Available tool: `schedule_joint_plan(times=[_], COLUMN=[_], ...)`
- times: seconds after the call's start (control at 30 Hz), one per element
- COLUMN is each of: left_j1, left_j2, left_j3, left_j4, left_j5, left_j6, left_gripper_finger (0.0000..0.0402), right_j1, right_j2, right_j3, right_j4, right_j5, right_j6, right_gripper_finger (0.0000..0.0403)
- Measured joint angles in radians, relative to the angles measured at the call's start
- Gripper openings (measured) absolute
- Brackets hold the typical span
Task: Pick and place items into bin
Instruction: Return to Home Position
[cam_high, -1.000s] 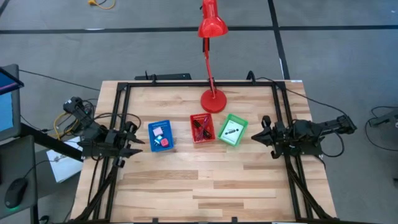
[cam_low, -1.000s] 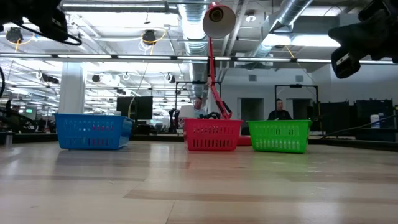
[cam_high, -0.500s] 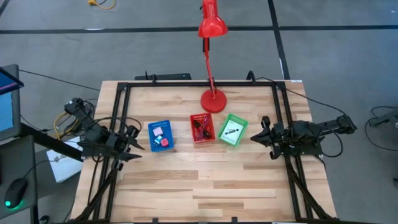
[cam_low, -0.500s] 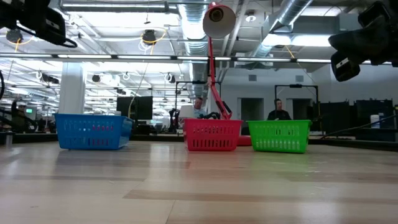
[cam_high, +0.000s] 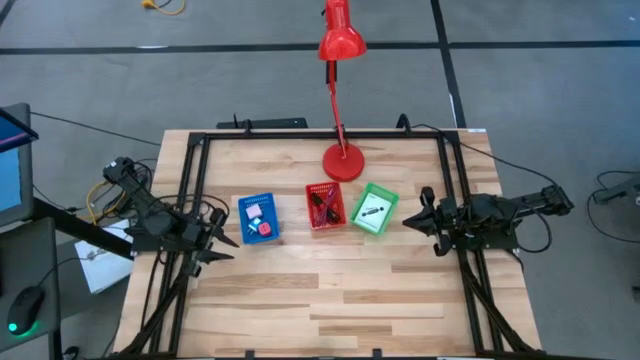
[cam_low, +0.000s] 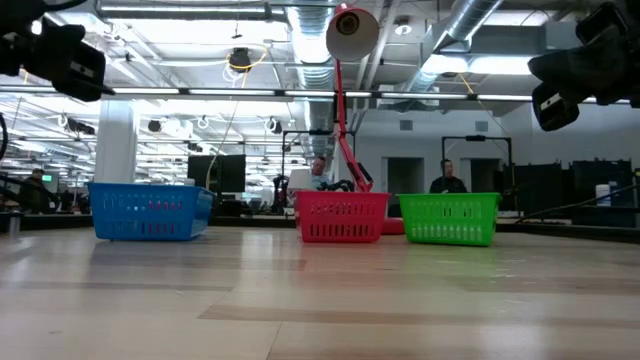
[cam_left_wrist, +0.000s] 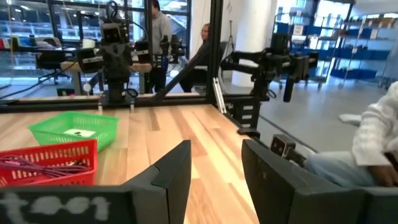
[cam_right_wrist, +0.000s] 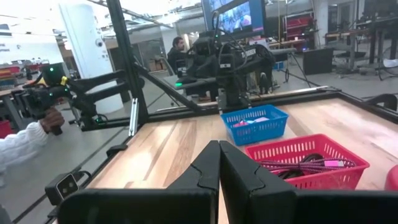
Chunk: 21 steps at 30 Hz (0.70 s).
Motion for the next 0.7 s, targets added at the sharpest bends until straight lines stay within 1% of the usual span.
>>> schedule_joint_plan(times=[0.23, 0.7], left_j1=[0.0, 0.0], left_j2=[0.012, 0.012], left_j3=[0.0, -0.002], left_j4=[-0.002, -0.002], left_j5=[-0.001, -0.003], left_j6=[0.042, 0.045], left_gripper_finger=[0.013, 0.013], right_j1=[0.0, 0.0], right_j2=[0.0, 0.0], right_j3=[0.001, 0.001], right_j4=[0.0, 0.0], right_j5=[0.001, 0.0], right_j6=[0.0, 0.0], right_gripper_finger=[0.0, 0.0])
